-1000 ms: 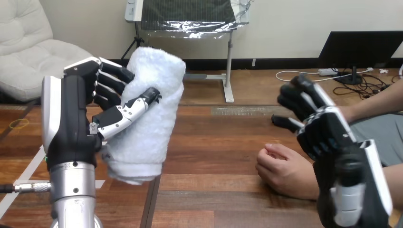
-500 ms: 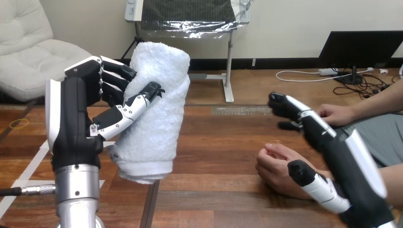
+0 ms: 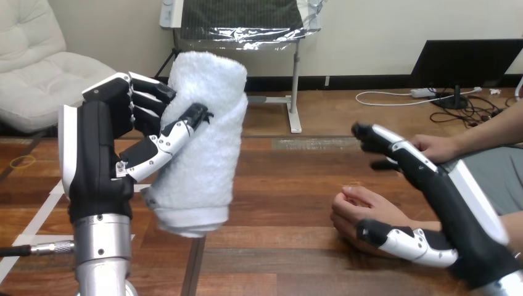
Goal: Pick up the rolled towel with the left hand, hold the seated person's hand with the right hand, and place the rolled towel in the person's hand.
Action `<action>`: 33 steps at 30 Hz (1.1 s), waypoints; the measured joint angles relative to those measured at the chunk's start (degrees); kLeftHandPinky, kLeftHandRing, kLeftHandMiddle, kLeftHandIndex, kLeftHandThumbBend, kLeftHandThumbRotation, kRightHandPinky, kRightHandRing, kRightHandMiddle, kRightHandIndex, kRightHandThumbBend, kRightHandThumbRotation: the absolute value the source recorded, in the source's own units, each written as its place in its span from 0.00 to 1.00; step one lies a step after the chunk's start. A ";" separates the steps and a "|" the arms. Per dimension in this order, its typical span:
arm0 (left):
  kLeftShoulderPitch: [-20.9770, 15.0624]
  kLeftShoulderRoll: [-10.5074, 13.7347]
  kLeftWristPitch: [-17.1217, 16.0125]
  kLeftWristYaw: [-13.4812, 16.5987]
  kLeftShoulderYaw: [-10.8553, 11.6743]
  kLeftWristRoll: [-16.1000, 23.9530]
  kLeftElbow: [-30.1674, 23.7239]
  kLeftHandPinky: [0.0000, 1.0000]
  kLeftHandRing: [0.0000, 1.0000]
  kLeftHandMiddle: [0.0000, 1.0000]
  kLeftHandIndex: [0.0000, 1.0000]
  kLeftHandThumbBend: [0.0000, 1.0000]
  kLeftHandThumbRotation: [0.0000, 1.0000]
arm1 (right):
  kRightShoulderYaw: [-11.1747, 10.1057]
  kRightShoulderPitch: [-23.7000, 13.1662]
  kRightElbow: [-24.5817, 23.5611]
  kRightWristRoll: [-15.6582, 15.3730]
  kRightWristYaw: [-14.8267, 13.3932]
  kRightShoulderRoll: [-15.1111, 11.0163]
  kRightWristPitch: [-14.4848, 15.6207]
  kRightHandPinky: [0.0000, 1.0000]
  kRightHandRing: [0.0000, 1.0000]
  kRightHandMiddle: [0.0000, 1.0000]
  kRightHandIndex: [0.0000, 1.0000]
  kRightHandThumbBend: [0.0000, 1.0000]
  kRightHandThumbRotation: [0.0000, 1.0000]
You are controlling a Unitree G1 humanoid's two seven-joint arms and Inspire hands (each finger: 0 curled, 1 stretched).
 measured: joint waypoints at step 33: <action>0.53 -0.84 -2.69 -0.28 0.47 -3.17 -0.02 0.18 0.24 0.32 0.37 0.47 0.00 | -5.85 -5.60 8.16 -2.64 3.45 -14.77 5.84 0.72 0.88 0.92 0.91 1.00 0.53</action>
